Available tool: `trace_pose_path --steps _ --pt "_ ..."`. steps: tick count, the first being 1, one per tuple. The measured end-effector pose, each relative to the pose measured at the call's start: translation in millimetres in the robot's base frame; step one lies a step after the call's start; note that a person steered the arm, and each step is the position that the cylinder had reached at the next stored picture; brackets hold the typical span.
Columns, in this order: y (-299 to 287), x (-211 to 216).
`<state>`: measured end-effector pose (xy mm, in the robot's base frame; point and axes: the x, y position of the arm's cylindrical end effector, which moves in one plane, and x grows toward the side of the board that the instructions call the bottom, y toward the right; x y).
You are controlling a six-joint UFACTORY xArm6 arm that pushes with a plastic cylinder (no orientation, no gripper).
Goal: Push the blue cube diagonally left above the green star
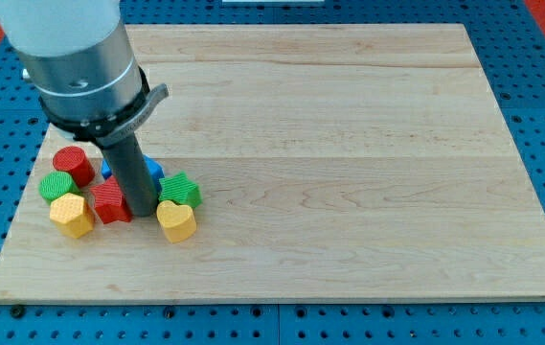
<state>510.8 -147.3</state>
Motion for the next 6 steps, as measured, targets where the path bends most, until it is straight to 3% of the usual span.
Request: trace_pose_path --steps 2,4,5,6 --pt "-53 -5" --pt "-1 -25" --pt "15 -62" --pt "28 -39"
